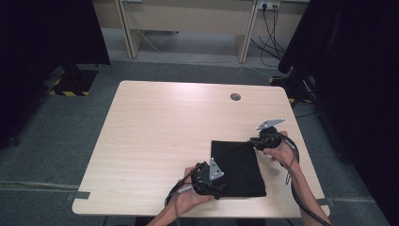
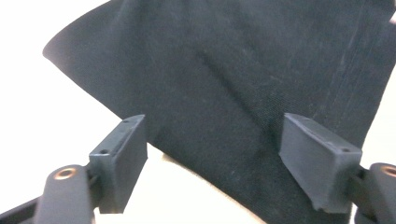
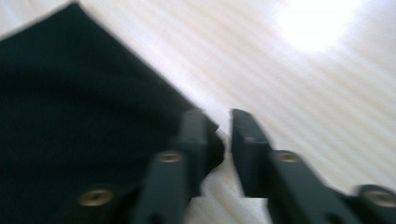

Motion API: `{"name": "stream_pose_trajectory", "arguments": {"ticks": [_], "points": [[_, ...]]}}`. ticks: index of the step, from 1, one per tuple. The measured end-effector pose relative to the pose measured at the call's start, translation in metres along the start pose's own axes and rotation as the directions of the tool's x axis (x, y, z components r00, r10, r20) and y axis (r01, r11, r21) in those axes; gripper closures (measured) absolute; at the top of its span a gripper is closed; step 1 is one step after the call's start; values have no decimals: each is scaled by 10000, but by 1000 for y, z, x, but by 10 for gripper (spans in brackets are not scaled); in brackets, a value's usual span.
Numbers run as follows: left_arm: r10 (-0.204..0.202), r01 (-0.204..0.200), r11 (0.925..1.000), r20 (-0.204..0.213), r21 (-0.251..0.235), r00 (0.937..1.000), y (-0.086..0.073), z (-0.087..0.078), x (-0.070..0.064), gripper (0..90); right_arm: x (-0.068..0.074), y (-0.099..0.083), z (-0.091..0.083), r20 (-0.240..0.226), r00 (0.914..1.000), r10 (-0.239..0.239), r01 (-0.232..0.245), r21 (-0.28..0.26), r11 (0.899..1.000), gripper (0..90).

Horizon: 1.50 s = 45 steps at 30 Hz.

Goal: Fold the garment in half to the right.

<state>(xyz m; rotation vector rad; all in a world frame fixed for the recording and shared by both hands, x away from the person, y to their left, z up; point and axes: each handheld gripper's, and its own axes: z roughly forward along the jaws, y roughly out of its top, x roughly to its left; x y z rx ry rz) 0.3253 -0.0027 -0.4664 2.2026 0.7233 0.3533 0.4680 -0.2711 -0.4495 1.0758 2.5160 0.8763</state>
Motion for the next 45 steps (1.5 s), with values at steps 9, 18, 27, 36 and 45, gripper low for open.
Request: {"name": "stream_pose_trajectory", "arguments": {"ticks": [9,18,27,36,45], "points": [[-761,765,9964,119,-358,9970,-8,-21,18,139,31,9,-28,-386,9993,29,-65,-945,9955,380],[-1154,1158,9931,223,-178,9931,-30,-28,40,108,66,-6,-39,-687,9965,-486,409,-1098,9931,300],[-1292,1290,9916,-201,-131,9914,-46,-41,58,72,84,-24,-40,-845,9956,-402,312,-1062,9939,247],[-1654,1651,9862,-762,-100,9833,-67,-59,77,67,88,-40,-37,-732,9961,-500,437,-847,9954,201],[-1825,1849,9827,-1129,115,9767,-83,-69,86,59,86,-50,-17,-724,9962,-486,434,-720,9965,162]]}}
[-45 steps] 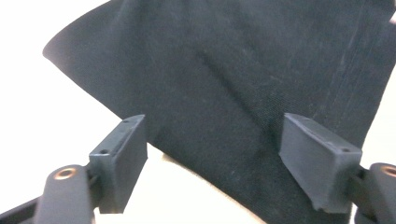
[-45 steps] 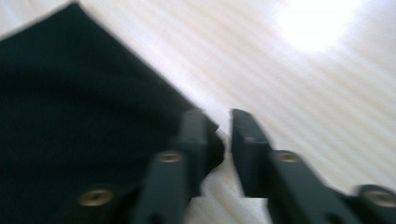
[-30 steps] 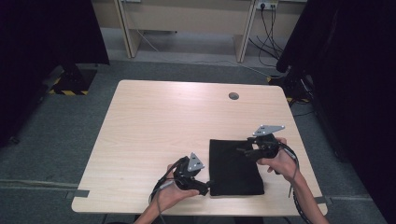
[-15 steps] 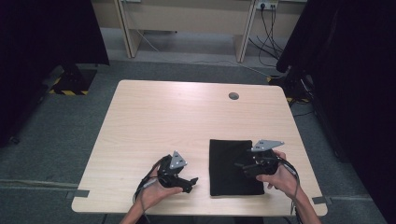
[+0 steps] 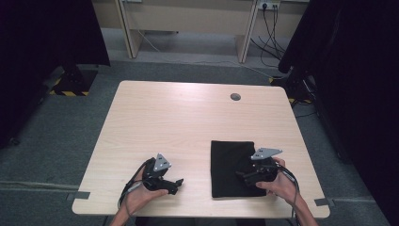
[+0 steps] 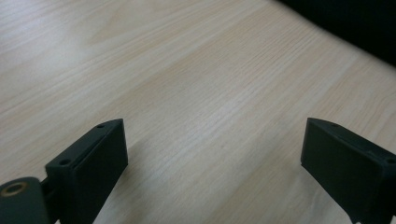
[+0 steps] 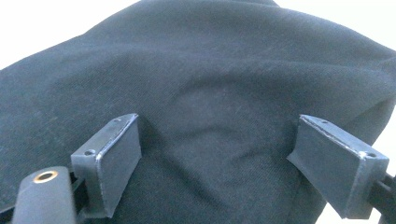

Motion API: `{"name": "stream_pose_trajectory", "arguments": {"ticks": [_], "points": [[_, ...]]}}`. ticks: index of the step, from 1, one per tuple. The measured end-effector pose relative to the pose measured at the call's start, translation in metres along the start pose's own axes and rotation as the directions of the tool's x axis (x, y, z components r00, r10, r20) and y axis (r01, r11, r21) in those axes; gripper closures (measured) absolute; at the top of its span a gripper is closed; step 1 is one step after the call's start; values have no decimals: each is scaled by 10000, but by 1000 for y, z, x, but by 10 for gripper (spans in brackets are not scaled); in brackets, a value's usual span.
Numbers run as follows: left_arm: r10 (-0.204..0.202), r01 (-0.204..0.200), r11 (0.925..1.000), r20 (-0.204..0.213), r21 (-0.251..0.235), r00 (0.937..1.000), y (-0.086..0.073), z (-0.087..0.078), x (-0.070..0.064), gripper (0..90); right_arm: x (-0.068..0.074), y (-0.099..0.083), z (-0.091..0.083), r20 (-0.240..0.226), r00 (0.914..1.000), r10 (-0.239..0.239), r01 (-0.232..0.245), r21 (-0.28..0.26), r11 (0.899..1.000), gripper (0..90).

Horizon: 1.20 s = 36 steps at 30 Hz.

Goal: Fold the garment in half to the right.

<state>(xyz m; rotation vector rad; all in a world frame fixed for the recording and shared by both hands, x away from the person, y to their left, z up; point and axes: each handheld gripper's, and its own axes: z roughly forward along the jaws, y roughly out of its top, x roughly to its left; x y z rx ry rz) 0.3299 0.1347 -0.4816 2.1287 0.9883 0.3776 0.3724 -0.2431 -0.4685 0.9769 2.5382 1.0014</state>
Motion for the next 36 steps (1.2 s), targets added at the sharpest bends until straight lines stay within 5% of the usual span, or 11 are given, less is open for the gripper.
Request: {"name": "stream_pose_trajectory", "arguments": {"ticks": [12,36], "points": [[-119,123,9999,-507,71,9986,-11,-7,11,36,3,21,23,241,9996,-127,128,-26,9999,163],[-272,282,9995,-607,161,9978,-15,-11,18,0,4,80,76,350,9994,31,-40,255,9997,164]]}}
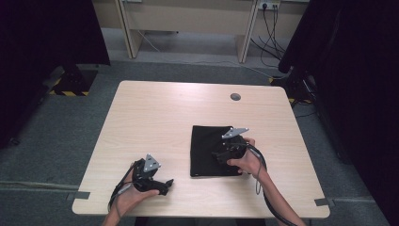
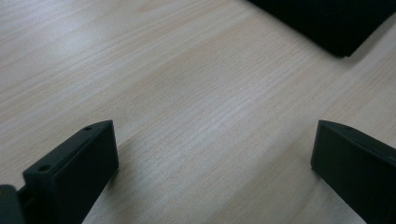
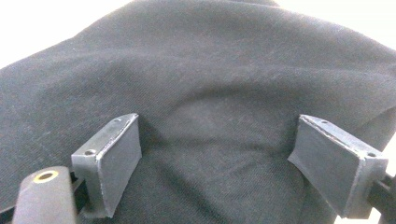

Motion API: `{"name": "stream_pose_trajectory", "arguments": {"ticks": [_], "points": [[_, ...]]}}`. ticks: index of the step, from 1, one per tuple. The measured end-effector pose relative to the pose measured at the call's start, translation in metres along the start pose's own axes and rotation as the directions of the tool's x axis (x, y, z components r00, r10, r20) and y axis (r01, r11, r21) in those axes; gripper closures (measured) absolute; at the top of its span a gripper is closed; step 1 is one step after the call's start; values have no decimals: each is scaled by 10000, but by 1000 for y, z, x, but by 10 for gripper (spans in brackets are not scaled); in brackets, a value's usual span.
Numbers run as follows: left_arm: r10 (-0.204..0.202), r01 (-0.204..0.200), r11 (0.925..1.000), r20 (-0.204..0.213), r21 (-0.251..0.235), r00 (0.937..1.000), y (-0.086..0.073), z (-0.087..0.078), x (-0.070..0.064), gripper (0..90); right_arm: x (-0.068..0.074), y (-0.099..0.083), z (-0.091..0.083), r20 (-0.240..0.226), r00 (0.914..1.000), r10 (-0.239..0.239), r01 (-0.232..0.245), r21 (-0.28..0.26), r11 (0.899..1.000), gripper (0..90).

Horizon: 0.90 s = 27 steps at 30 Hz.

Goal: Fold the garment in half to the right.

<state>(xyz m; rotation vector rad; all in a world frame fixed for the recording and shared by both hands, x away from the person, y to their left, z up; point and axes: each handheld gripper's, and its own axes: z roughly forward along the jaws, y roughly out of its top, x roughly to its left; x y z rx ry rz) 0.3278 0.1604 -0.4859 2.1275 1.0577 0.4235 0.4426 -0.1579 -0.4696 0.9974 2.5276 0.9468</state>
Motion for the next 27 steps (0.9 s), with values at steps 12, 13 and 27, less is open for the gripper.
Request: {"name": "stream_pose_trajectory", "arguments": {"ticks": [12,13,27], "points": [[5,-5,10000,-18,2,10000,0,0,0,0,-4,27,22,-152,9999,-5,8,185,9998,164],[5,-5,10000,-22,2,10000,0,0,0,0,-5,28,23,-156,9999,-45,48,166,9999,163],[-7,7,10000,-25,-6,10000,0,0,0,0,-16,33,31,-268,9996,-103,98,-203,9997,164]]}}
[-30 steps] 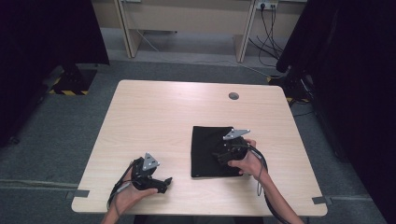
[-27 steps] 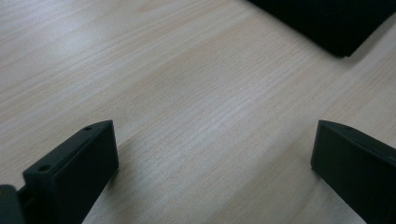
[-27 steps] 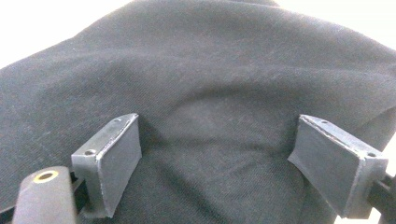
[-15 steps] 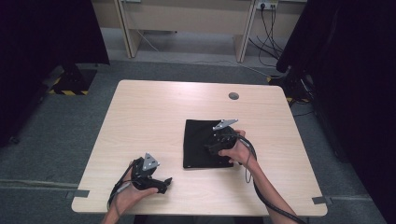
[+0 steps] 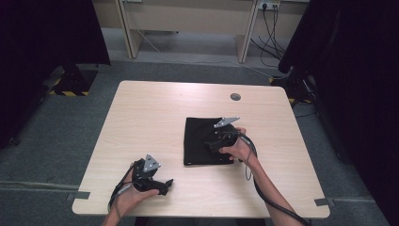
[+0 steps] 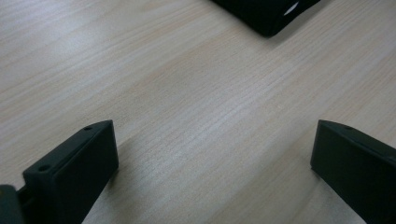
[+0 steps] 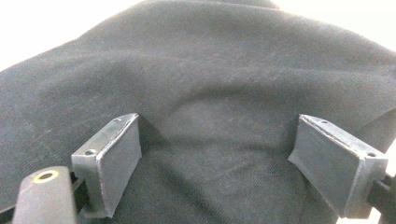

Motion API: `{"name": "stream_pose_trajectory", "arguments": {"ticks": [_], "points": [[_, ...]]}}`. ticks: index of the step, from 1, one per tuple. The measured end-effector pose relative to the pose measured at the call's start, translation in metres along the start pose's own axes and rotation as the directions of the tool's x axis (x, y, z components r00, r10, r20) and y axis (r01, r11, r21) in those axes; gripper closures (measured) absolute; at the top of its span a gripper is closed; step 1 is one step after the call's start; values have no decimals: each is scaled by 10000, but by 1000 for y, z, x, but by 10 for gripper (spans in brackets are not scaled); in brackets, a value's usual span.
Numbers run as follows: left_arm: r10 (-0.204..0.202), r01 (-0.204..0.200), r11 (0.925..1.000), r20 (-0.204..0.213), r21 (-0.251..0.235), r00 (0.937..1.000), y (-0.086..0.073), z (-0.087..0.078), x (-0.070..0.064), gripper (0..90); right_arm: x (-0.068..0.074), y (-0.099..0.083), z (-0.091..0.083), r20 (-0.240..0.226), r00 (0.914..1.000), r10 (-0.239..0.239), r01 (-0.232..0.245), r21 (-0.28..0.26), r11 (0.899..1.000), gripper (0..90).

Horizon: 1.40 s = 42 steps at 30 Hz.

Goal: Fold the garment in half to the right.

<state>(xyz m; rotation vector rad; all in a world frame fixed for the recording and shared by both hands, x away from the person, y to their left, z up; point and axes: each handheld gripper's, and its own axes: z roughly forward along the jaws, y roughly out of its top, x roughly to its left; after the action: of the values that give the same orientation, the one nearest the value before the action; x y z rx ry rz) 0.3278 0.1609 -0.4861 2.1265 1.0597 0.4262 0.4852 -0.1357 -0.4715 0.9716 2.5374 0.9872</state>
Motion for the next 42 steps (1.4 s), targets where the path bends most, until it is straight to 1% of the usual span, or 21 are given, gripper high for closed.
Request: {"name": "stream_pose_trajectory", "arguments": {"ticks": [3,6,12,18,20,22,25,28,33,38,39,40,42], "points": [[-5,5,10000,-16,4,10000,0,0,0,0,-3,2,2,-21,10000,-13,13,-37,10000,165],[15,-15,10000,-31,6,10000,0,0,0,0,-4,2,0,-95,10000,13,-13,-28,10000,169],[-4,4,10000,-27,10,10000,0,0,0,0,-4,-2,-11,-252,9990,367,-377,-404,9985,165],[-6,6,10000,-29,8,10000,0,0,0,0,-1,-4,-22,-412,9984,374,-409,-866,9954,164],[15,-15,10000,-37,9,10000,0,0,0,0,0,-6,-26,-435,9985,335,-375,-965,9946,164],[-2,3,10000,-29,11,10000,0,0,0,0,1,-9,-31,-471,9977,481,-528,-1048,9931,164],[-4,4,10000,-30,9,10000,0,0,0,0,2,-14,-37,-478,9976,505,-558,-1163,9916,164],[-3,3,10000,-30,9,10000,0,0,0,0,3,-20,-43,-564,9963,655,-726,-1337,9884,165],[-3,3,10000,-30,9,10000,0,0,0,0,5,-28,-51,-525,9955,784,-852,-1420,9862,164],[-5,5,10000,-30,9,10000,0,0,0,0,11,-33,-59,-488,9957,788,-854,-1528,9846,164],[-5,5,10000,-30,11,10000,0,0,0,0,12,-34,-61,-492,9951,860,-928,-1564,9833,164],[-4,4,10000,-29,11,10000,0,0,0,0,13,-35,-62,-481,9954,823,-891,-1634,9825,163],[-4,4,10000,-30,10,10000,0,0,0,0,15,-36,-65,-449,9960,768,-831,-1589,9838,163]]}}
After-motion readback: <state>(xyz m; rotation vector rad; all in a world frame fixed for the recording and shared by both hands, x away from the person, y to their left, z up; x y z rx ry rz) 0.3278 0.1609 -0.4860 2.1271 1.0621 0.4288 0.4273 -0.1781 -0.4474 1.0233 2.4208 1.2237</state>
